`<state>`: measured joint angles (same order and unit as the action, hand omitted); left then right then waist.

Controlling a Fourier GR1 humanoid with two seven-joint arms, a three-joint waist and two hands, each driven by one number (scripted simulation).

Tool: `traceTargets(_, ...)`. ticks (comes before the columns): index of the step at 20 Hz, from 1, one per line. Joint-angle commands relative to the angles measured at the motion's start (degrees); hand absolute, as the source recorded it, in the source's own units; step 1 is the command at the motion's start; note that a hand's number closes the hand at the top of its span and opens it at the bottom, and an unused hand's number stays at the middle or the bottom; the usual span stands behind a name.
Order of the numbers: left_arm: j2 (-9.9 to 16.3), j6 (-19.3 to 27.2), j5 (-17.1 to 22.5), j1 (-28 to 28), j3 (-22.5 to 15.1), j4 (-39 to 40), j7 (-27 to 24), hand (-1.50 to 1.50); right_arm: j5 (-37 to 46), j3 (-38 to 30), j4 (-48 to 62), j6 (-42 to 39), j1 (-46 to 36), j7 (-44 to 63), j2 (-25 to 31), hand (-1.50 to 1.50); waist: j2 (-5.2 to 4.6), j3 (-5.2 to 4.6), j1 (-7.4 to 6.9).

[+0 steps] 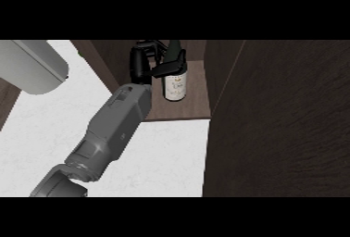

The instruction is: Pick up the wine, place it into the cabinet and close the cabinet

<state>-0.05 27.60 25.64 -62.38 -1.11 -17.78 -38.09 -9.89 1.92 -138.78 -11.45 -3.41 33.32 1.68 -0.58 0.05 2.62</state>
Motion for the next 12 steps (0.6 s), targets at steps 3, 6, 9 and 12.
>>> traceTargets(3, 0.0, -3.9, 3.8, 1.9, 4.3, 2.4, -3.6, 1.5, -5.0, -1.5, -7.1, -0.6, 3.3, 1.4, 0.5, -1.5, -0.2, -0.07, 0.56)
traceTargets(6, 2.6, -5.4, 3.8, -2.3, 5.1, 5.1, -0.1, 1.5, -3.4, -1.0, -2.6, -0.3, -0.1, 0.1, 0.4, -1.5, -0.57, -0.08, 0.54)
traceTargets(9, 0.5, -3.6, 3.9, -2.1, 5.7, 6.0, -2.8, 1.5, -3.7, 0.1, -4.8, 1.2, -1.5, 3.9, 0.4, -1.5, -0.56, -0.12, 0.76)
traceTargets(12, 0.0, -3.0, 3.9, -2.6, 5.4, 7.9, -4.2, 1.5, -1.9, 1.5, -3.3, 0.3, -0.8, 1.2, -0.3, -1.5, -0.71, -0.1, 1.21)
